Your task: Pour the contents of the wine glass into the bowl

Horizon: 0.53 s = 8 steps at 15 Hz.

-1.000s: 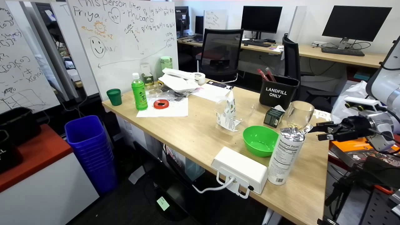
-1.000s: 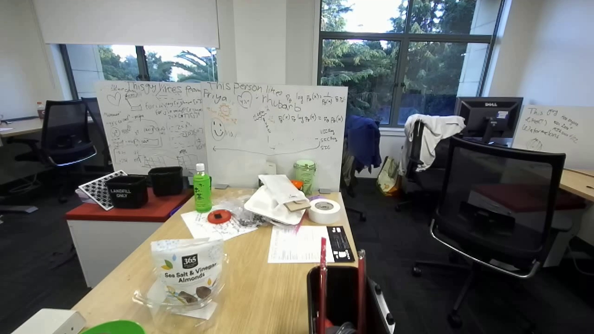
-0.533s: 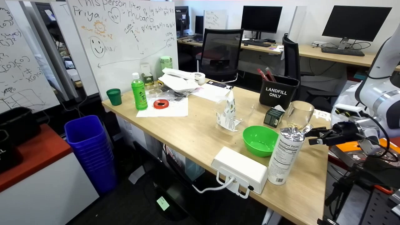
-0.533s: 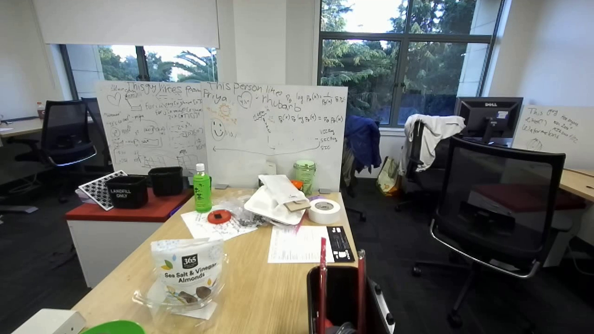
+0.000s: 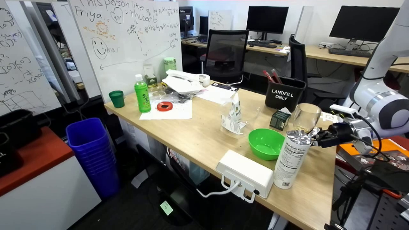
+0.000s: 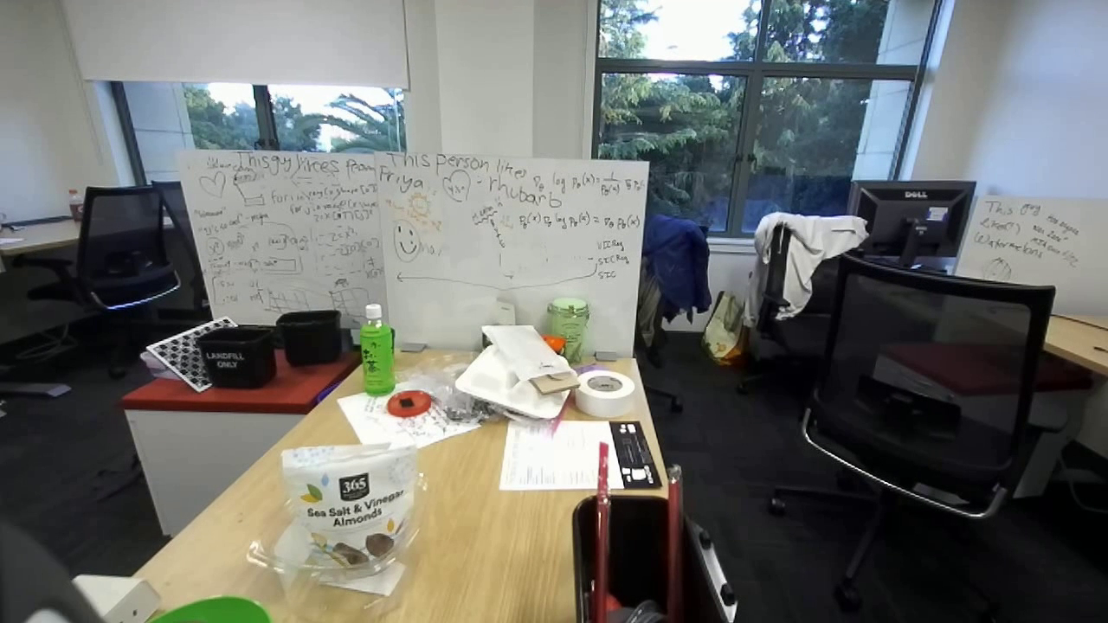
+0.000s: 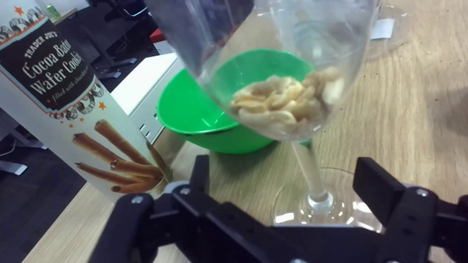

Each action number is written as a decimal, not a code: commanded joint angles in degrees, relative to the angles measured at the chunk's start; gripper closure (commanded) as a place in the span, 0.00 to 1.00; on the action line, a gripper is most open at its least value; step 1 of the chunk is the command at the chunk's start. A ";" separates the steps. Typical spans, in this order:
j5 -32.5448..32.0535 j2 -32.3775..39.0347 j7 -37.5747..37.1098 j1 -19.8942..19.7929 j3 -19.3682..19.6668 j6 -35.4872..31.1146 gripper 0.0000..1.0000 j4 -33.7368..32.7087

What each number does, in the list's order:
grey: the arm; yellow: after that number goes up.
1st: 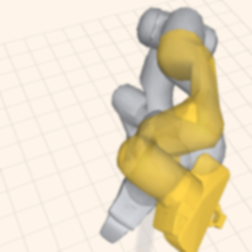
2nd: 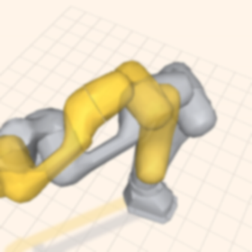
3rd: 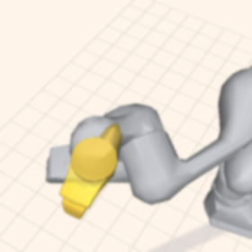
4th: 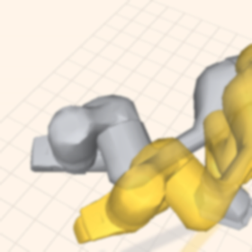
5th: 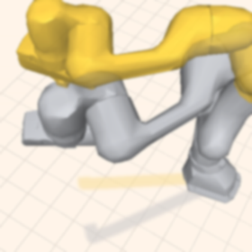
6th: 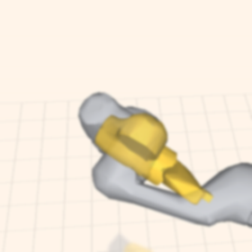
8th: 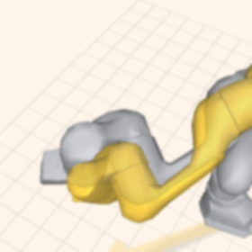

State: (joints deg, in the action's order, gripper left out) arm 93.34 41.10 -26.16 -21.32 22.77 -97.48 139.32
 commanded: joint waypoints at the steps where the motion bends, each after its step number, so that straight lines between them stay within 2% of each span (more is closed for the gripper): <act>1: 1.51 0.18 -0.26 1.43 -0.74 -1.90 0.00 -0.92; 6: 2.51 0.31 0.33 1.84 -1.21 -2.33 0.00 -1.85; 7: 2.64 0.35 0.41 1.80 -1.27 -2.48 0.03 -1.96; 8: 2.90 0.39 0.63 1.74 -1.37 -2.57 0.22 -2.02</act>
State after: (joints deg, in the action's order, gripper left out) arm 94.38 41.10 -26.16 -19.58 21.97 -98.80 137.77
